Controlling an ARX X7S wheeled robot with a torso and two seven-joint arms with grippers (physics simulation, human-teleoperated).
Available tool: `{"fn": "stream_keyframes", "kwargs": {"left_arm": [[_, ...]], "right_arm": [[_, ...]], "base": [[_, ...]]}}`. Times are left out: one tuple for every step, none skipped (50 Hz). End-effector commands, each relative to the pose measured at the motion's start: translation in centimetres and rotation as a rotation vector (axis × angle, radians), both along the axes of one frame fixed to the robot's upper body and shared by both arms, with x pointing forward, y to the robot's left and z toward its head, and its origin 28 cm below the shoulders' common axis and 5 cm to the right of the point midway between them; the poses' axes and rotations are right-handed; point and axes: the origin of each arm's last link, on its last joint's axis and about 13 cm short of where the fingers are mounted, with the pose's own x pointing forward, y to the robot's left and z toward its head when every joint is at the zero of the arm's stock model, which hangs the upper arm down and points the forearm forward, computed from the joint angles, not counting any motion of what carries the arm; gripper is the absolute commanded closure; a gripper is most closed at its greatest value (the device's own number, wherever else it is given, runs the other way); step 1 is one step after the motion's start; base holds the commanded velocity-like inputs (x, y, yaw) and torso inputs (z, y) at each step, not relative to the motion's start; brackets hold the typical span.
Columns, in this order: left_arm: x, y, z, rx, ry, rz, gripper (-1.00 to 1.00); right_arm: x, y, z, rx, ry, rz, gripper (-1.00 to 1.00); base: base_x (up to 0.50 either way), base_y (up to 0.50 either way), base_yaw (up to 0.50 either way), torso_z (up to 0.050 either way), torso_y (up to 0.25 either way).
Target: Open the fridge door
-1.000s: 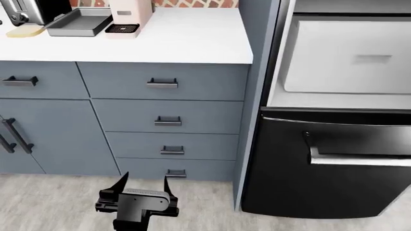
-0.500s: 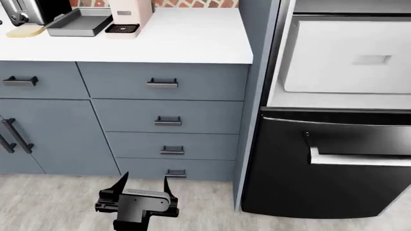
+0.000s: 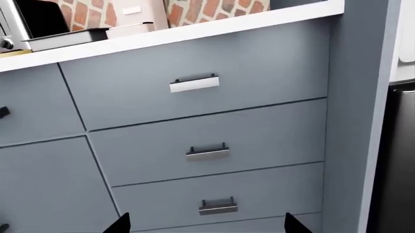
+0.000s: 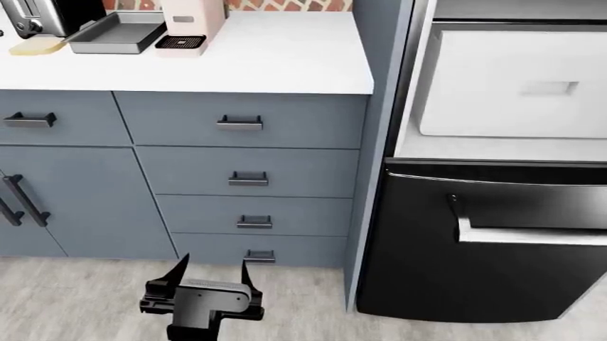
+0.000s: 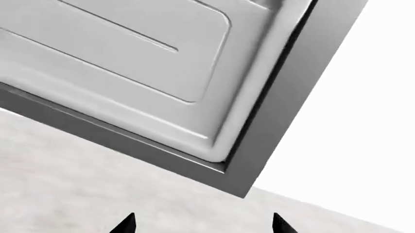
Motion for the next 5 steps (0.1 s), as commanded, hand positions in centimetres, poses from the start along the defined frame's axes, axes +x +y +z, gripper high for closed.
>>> {"fn": "stream_keyframes", "kwargs": {"left_arm": [[0.0, 0.1, 0.0, -0.019, -0.001, -0.001, -1.0], [0.0, 0.1, 0.0, -0.02, -0.002, -0.001, -1.0], [0.0, 0.1, 0.0, -0.022, -0.002, -0.002, -1.0], [0.0, 0.1, 0.0, -0.024, -0.003, -0.002, -1.0], [0.0, 0.1, 0.0, -0.026, -0.004, -0.003, -1.0]], "right_arm": [[2.9, 3.3, 2.5, -0.028, -0.048, 0.164, -1.0], [3.2, 3.7, 3.0, -0.033, -0.053, 0.18, -1.0], [3.5, 4.0, 3.5, -0.039, -0.056, 0.194, -1.0], [3.7, 4.1, 3.8, -0.043, -0.057, 0.203, -1.0], [3.9, 4.3, 4.1, -0.046, -0.056, 0.209, -1.0]], "base": [[0.0, 0.0, 0.0, 0.0, 0.0], [0.0, 0.0, 0.0, 0.0, 0.0], [0.0, 0.0, 0.0, 0.0, 0.0], [0.0, 0.0, 0.0, 0.0, 0.0], [0.0, 0.0, 0.0, 0.0, 0.0]]}}
